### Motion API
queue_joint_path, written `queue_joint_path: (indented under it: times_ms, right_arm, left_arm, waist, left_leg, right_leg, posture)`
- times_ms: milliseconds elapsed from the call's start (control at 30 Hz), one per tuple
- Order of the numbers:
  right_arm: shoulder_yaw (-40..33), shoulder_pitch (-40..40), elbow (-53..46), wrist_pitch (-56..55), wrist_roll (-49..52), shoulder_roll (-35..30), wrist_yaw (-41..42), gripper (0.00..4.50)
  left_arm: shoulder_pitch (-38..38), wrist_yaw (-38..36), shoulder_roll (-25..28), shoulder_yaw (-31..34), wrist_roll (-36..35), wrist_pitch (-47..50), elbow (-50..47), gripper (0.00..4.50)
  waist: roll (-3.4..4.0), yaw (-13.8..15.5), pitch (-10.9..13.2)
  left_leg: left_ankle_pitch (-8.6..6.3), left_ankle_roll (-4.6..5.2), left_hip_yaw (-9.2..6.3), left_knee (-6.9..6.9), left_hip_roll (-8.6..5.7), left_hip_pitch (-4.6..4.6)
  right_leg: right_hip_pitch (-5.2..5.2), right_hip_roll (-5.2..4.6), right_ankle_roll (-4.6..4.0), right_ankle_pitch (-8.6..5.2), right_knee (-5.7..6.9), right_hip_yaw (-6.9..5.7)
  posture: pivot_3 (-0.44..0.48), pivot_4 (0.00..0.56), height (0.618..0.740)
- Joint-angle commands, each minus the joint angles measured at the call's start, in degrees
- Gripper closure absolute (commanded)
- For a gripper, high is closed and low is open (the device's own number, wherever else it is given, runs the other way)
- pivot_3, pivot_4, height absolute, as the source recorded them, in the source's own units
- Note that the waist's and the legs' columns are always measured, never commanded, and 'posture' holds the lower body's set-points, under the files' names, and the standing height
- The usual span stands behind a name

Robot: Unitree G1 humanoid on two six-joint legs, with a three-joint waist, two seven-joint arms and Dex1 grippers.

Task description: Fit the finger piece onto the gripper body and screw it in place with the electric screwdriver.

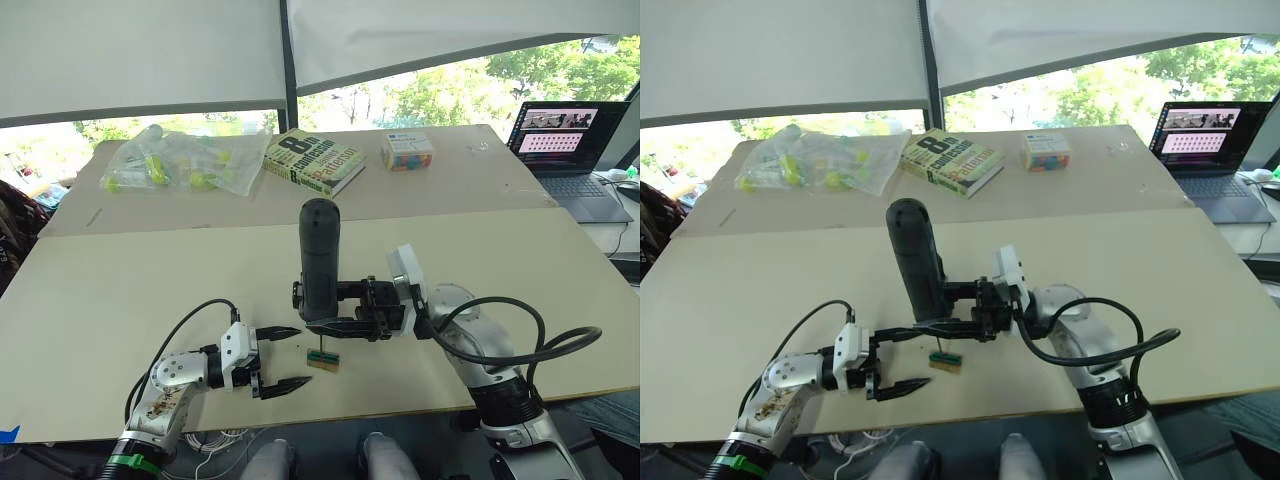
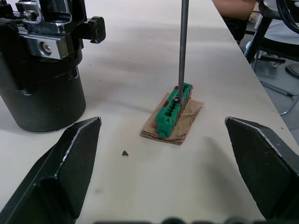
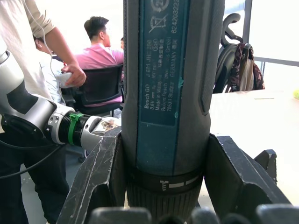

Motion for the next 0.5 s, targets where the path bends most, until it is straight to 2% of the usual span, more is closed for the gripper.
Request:
queue_joint_path:
  times_ms: [33,500]
  right_arm:
    - [-0.55,-0.4,-0.87,-2.01,-0.12,0.05,-0.06,2.58]
    - [-0.94,-0.56,-0.78,-1.18,0.71,-0.79,0.6,2.58]
  left_arm:
    - [-0.04,0.01,0.48,0.29,0.04,-0.47,-1.1,0.01]
    - [-0.09,0.21,0.38,0.24,0.01,-0.24,-1.36,0.01]
  waist:
    - [0.0,0.0,0.0]
    - [0.0,0.0,0.0]
  left_leg:
    - [0.0,0.0,0.0,0.0,0.0,0.0]
    - [0.0,0.0,0.0,0.0,0.0,0.0]
  right_leg:
    - [0.0,0.0,0.0,0.0,0.0,0.0]
    - [0.0,0.0,0.0,0.0,0.0,0.0]
  posture:
    - [0.0,0.15,0.737]
    - [0.0,0.15,0.737]
